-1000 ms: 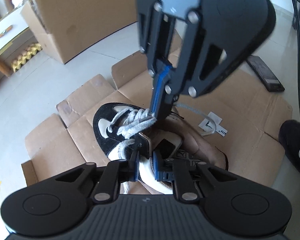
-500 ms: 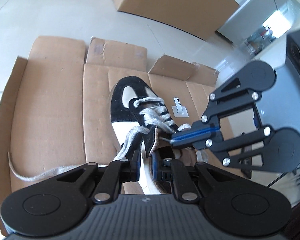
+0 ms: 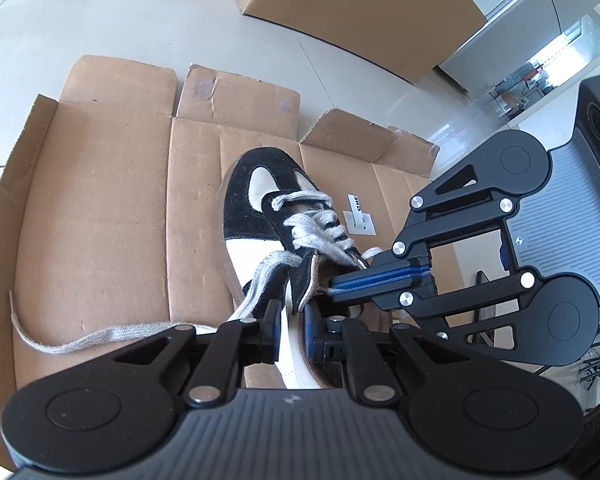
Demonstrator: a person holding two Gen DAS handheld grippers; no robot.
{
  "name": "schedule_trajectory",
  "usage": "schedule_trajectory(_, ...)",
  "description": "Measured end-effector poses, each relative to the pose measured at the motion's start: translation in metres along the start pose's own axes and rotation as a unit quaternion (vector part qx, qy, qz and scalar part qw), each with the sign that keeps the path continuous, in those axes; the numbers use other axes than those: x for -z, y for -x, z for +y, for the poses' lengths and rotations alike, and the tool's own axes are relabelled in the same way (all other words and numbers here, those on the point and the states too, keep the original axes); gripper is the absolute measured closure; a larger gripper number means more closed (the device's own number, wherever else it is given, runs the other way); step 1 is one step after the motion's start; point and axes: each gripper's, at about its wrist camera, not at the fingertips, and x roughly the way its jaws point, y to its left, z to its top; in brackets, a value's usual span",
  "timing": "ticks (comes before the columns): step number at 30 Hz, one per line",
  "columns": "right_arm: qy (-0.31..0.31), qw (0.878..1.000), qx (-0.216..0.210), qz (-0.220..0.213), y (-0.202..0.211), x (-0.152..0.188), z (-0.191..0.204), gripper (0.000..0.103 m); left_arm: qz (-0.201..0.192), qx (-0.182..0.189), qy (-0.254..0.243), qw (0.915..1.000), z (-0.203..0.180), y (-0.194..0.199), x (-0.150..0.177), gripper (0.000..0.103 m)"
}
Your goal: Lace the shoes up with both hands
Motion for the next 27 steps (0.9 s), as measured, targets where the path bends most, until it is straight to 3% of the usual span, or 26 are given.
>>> schedule_trajectory(27,-0.021,1.0,0.012,-0.012,0.0041,-0.0041,-0.0006,0.101,0.006,-0.01,-0.034,0.9994,-0.0077,-0.0017,0.0003,0.092)
